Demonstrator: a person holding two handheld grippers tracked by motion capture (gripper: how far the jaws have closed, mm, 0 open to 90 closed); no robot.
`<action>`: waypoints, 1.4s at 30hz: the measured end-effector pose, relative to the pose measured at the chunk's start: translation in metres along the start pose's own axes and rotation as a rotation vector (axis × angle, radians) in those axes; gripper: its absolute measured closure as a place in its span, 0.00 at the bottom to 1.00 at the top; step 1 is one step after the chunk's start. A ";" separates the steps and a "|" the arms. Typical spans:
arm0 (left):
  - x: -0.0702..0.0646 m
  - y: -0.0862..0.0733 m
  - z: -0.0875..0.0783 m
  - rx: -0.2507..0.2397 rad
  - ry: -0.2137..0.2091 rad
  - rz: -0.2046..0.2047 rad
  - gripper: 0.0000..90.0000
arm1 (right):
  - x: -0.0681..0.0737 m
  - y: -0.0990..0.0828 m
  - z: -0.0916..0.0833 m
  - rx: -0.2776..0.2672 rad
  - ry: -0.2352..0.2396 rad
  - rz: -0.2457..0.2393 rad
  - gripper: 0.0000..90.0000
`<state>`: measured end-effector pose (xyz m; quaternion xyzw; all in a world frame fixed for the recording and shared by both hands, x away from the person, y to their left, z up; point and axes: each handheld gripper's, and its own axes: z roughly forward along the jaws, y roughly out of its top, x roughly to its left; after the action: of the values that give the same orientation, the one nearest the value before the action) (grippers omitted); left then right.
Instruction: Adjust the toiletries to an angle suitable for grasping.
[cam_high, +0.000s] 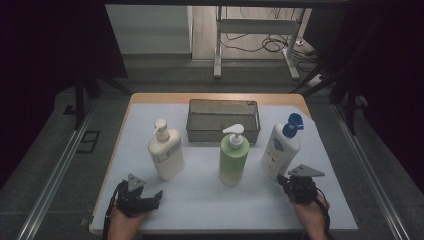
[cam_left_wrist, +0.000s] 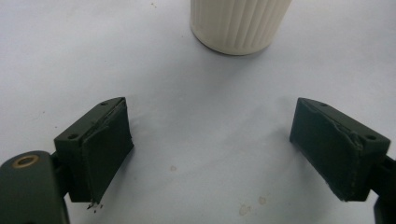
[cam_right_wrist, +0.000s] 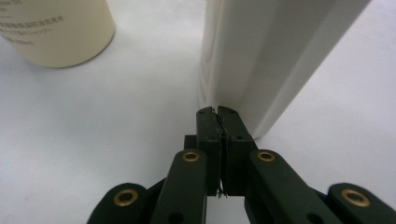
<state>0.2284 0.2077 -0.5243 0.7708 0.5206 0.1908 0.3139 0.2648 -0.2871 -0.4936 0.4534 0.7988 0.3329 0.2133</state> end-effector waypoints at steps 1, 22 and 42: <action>0.000 0.000 0.000 0.000 0.000 0.000 0.13 | -0.001 0.000 0.000 -0.001 -0.002 0.002 0.97; 0.000 0.000 0.000 -0.002 0.000 0.000 0.13 | -0.008 -0.001 -0.015 -0.030 0.049 0.032 0.63; 0.000 0.000 0.000 -0.003 0.002 0.001 0.13 | -0.010 0.009 -0.038 -0.010 0.053 0.007 0.30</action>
<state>0.2281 0.2076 -0.5247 0.7703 0.5202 0.1924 0.3147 0.2504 -0.3051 -0.4601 0.4460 0.8009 0.3497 0.1932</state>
